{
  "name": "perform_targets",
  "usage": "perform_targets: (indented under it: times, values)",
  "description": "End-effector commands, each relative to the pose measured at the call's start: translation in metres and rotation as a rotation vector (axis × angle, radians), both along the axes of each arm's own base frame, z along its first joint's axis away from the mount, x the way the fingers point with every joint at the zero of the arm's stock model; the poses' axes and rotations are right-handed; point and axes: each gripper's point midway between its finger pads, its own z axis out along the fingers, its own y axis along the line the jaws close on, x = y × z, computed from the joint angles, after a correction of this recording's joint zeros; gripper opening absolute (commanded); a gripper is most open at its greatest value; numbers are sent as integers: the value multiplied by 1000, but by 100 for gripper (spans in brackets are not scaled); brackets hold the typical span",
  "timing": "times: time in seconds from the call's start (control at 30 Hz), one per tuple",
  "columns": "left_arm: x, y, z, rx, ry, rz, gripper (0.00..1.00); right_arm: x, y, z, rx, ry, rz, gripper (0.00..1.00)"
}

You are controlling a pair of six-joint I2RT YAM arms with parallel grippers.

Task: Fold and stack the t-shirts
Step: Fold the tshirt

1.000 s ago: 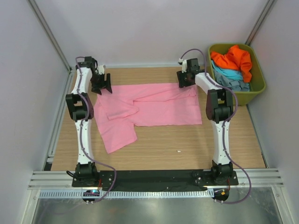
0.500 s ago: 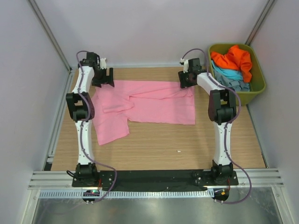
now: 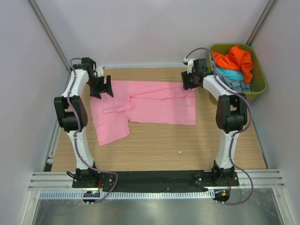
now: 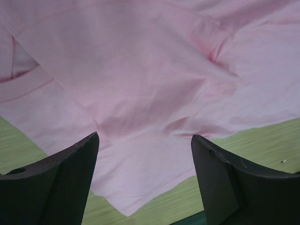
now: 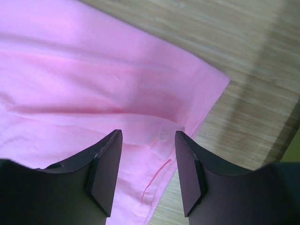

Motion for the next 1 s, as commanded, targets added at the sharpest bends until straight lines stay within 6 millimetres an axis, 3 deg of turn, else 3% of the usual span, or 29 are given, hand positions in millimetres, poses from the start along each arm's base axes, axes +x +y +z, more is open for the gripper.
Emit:
perform_targets:
  times: [0.0, 0.2, 0.43, 0.63, 0.73, 0.83, 0.87, 0.93, 0.97]
  values:
    - [-24, -2, 4, -60, 62, 18, 80, -2, -7, 14, -35, -42, 8, 55]
    - [-41, -15, -26, -133, 170, 33, 79, -1, -12, 1, -60, -30, 9, 54]
    - [-47, -5, -55, -71, 243, 57, 80, 12, -7, -7, -35, -21, 12, 54]
    - [-46, 3, -59, -49, 246, 79, 80, 21, -6, -17, -39, -23, 12, 54]
    - [-43, 6, -61, -35, 246, 86, 80, 18, -7, -25, -45, -1, 21, 47]
    - [-39, 9, -63, -20, 242, 98, 80, 8, -5, -21, -37, 10, 38, 25]
    - [-39, 10, -64, -19, 244, 102, 80, 0, -4, -23, -34, 29, 43, 11]
    - [-37, 13, -67, -8, 247, 113, 80, -9, -3, -10, -23, 25, 49, 2]
    - [-37, 13, -68, -6, 249, 118, 80, -21, -4, -15, -21, 57, 53, 1]
